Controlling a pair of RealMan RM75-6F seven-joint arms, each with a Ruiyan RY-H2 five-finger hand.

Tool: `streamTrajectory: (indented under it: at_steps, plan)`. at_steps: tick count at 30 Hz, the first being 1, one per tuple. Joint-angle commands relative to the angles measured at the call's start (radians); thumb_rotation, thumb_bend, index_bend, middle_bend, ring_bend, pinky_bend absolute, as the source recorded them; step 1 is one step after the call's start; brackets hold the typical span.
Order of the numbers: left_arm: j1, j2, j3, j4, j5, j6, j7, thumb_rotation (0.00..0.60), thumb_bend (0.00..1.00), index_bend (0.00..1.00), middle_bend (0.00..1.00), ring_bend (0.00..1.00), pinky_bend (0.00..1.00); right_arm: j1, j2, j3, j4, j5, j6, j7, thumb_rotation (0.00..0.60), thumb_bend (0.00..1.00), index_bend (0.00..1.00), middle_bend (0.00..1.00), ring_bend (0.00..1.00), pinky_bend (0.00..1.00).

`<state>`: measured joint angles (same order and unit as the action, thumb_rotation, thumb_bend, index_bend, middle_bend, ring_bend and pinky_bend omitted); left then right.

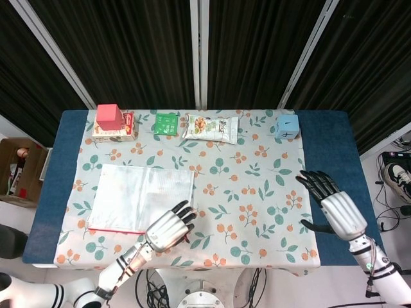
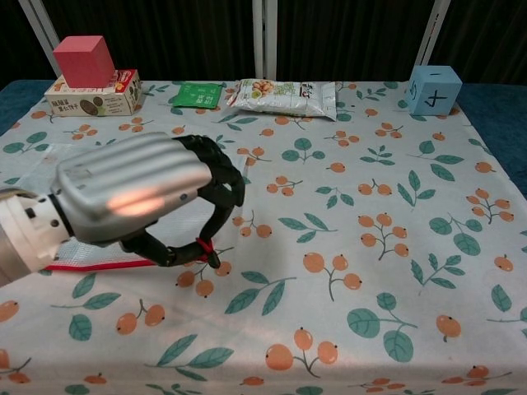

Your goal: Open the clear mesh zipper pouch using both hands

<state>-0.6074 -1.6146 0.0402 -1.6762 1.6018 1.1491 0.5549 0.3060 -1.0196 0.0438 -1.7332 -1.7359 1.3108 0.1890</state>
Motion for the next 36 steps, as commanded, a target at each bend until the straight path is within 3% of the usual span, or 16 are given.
streamTrajectory:
  at_steps: [1, 7, 9, 12, 16, 25, 36]
  plan:
    - [0.069, 0.027, 0.007, -0.06, 0.039, 0.107, 0.02, 0.6, 0.4, 0.68, 0.39, 0.31, 0.23, 0.117, 0.022, 0.033, -0.097, -0.014, -0.137, -0.017, 0.6, 0.08, 0.0, 0.0, 0.0, 0.0]
    - [0.128, 0.032, -0.015, -0.114, 0.063, 0.214, 0.049, 0.6, 0.39, 0.69, 0.53, 0.46, 0.39, 0.269, 0.003, 0.094, -0.183, 0.016, -0.306, -0.042, 0.6, 0.08, 0.01, 0.04, 0.0, 0.0]
    - [0.143, 0.029, -0.025, -0.125, 0.067, 0.241, 0.053, 0.6, 0.39, 0.7, 0.58, 0.51, 0.44, 0.312, -0.01, 0.118, -0.205, 0.043, -0.356, -0.081, 0.6, 0.08, 0.06, 0.06, 0.0, 0.0]
    - [0.16, 0.024, -0.038, -0.138, 0.07, 0.267, 0.058, 0.6, 0.39, 0.7, 0.64, 0.56, 0.48, 0.379, -0.046, 0.161, -0.233, 0.113, -0.437, -0.202, 0.6, 0.08, 0.18, 0.11, 0.0, 0.0]
    - [0.174, 0.013, -0.056, -0.149, 0.068, 0.282, 0.063, 0.6, 0.38, 0.7, 0.68, 0.59, 0.5, 0.479, -0.123, 0.222, -0.256, 0.27, -0.534, -0.391, 0.6, 0.08, 0.19, 0.11, 0.0, 0.0]
    - [0.193, 0.006, -0.074, -0.17, 0.067, 0.285, 0.074, 0.6, 0.38, 0.71, 0.68, 0.59, 0.5, 0.672, -0.332, 0.262, -0.176, 0.591, -0.567, -0.692, 0.6, 0.08, 0.19, 0.12, 0.0, 0.0]
    - [0.211, 0.01, -0.094, -0.176, 0.056, 0.285, 0.06, 0.6, 0.38, 0.71, 0.68, 0.59, 0.5, 0.806, -0.543, 0.248, -0.002, 0.721, -0.557, -0.704, 0.6, 0.11, 0.29, 0.14, 0.0, 0.0]
